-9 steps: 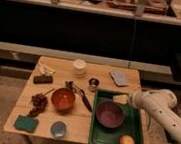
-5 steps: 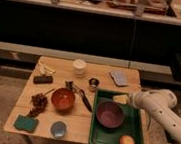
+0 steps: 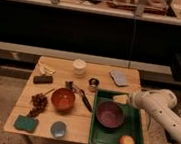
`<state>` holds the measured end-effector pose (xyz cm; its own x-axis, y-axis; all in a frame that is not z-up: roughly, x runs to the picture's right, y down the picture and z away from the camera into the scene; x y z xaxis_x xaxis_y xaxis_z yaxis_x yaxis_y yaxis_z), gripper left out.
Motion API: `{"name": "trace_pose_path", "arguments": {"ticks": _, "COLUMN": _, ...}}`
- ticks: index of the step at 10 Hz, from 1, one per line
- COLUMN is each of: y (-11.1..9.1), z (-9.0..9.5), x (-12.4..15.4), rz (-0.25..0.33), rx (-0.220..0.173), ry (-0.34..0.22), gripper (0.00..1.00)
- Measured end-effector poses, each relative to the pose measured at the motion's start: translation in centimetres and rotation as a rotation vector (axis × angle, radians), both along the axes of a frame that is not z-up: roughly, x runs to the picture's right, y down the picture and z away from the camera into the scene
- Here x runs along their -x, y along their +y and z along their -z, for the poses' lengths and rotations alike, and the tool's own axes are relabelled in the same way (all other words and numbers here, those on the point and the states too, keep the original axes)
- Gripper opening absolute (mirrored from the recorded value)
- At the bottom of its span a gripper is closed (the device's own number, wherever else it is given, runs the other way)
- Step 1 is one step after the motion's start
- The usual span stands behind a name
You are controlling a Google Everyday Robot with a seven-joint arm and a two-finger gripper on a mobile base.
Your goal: Place towel in paper cup
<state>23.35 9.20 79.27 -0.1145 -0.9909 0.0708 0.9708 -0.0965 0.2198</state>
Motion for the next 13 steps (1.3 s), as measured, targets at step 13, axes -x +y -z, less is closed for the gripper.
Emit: {"name": "trace_pose_path", "arguments": {"ticks": 13, "y": -3.0, "z": -0.8, "x": -0.6, "rz": 0.047, "rx": -0.021, "ry": 0.022, "gripper": 0.80}}
